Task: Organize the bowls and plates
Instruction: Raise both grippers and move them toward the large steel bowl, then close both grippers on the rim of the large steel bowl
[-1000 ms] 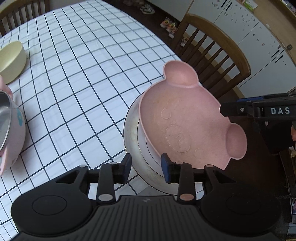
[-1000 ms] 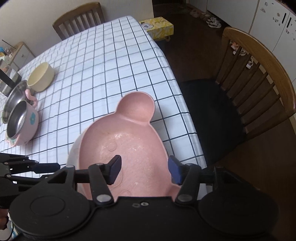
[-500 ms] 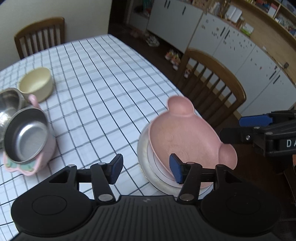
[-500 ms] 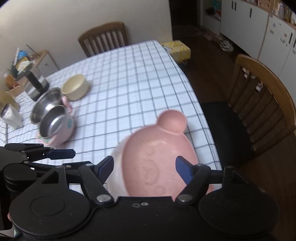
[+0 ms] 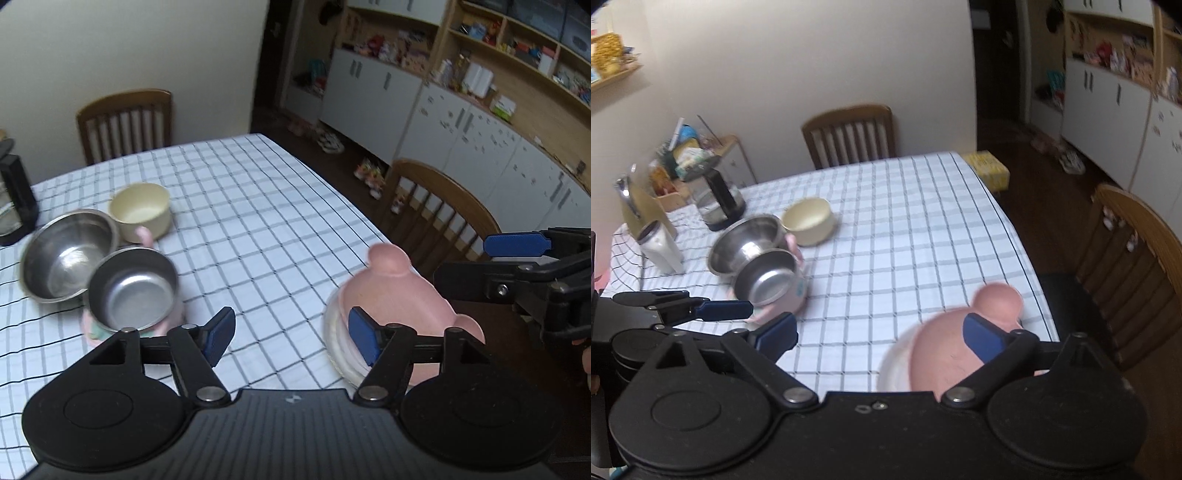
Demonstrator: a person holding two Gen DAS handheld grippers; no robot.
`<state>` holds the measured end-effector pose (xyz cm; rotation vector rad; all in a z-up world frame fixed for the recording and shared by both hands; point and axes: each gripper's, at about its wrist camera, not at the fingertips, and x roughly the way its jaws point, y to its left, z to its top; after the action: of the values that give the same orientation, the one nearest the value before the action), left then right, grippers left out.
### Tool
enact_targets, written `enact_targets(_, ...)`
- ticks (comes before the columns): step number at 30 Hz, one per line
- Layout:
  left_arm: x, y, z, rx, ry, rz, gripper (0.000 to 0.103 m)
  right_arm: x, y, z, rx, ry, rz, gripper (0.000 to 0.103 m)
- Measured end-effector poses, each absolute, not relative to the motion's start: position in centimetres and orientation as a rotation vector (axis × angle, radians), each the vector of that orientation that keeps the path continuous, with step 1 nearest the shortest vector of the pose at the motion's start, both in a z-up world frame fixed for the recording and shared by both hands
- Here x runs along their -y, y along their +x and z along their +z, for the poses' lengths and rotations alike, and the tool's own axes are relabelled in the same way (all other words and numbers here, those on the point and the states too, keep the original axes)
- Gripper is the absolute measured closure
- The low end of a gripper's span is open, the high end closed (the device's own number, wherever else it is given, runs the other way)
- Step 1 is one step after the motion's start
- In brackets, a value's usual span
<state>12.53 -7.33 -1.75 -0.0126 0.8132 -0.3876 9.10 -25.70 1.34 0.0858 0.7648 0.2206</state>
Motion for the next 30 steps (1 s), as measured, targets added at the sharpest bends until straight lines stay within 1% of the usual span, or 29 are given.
enact_targets(1,6.7,12.4,-1.6,-0.799,-0.021,-0.375,0.03,25.2,9.1,1.5,-0.748,0.078,0.233,0.001)
enact_targets(2,6.1,12.2,-1.3,-0.782,-0.029,-0.361,0.029,24.6,9.0,1.6,-0.732,0.068,0.245,0.0)
enact_targets(3,5.5,12.1,-1.1,-0.763,-0.036,-0.343,0.025,24.1,9.1,1.7,-0.719,0.06,0.258,0.0)
enact_targets(10,1.6,12.1,0.0,-0.681,-0.086,-0.22,0.02,20.3,10.7,1.7,-0.659,0.033,0.335,0.0)
enact_targets(19,-3.9,15.9,0.1,-0.655,-0.12,-0.044,0.02,15.6,16.2,1.4,-0.664,0.018,0.377,0.0)
enact_targets(30,-10.3,21.7,-2.2,-0.684,-0.141,0.175,0.02,9.2,25.7,-0.9,-0.777,-0.019,0.444,0.0)
